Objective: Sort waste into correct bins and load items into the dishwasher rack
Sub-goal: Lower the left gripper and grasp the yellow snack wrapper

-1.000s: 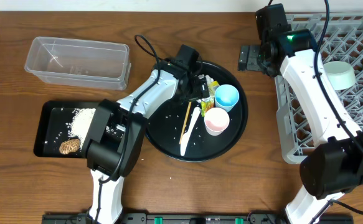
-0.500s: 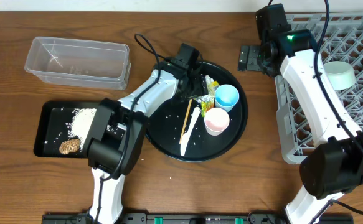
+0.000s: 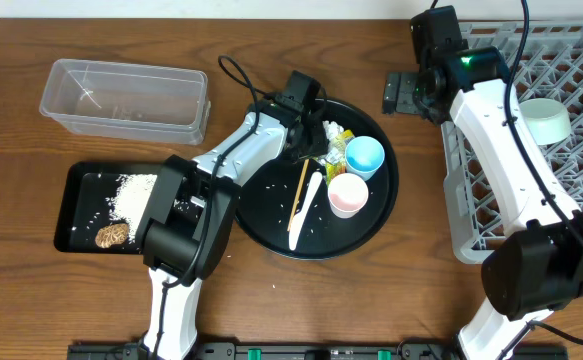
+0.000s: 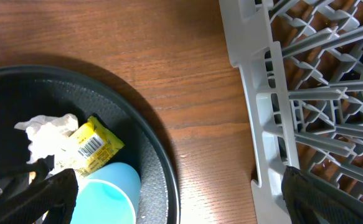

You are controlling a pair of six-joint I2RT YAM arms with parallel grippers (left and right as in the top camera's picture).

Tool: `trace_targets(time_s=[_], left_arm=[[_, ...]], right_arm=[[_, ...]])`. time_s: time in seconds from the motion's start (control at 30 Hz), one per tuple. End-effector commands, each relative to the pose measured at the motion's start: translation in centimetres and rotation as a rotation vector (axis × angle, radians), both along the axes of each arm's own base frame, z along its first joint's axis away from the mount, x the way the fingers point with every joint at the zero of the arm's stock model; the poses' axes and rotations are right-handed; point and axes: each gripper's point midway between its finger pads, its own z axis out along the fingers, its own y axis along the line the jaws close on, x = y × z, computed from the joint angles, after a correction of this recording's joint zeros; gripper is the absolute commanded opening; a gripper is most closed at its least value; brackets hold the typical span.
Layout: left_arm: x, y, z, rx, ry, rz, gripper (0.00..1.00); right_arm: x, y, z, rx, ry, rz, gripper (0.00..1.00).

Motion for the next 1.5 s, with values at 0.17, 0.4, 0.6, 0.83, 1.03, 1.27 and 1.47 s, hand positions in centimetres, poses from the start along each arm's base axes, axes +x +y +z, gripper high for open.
trace_targets(time_s=[0.17,0.4,0.6,0.83,1.03,1.27,1.47], left_arm=[[0.8,0.0,1.0,0.0,-0.044,-0.035,0.36],[1.0,-0.2,4.7,-0.024,-0.111,-0.053,0.71],[-0.7,-1.3,4.9,-0.128,0.018,0.024,0.71],[-1.2,-1.7,5.0,-0.178,0.103,0.153,0.71],[-1.5,-1.6,4.7,-0.19,0.162,0.249,0.71],[-1.7,-1.7,4.3,-0.199,0.206,0.32,0.71],[-1.8,-2.8,3.3,-0.204,0.217,0.326,0.71]], right_arm=[[0.1,-0.3,1.8,0.008,-0.045,-0.017,0.99],[0.1,-0.3,1.8,0.008,-0.045,-0.017,0.99],[0.1,-0.3,1.8,0.009,-0.045,-0.016,0.99],[0.1,-0.3,1.8,0.008,-0.045,-0.017,0.99],[0.1,-0.3,1.8,0.009,-0.045,-0.016,0.99],[0.1,-0.3,1.8,0.008,-0.045,-0.017,0.99],[0.1,-0.3,1.8,0.009,-0.046,-0.016,0.99]])
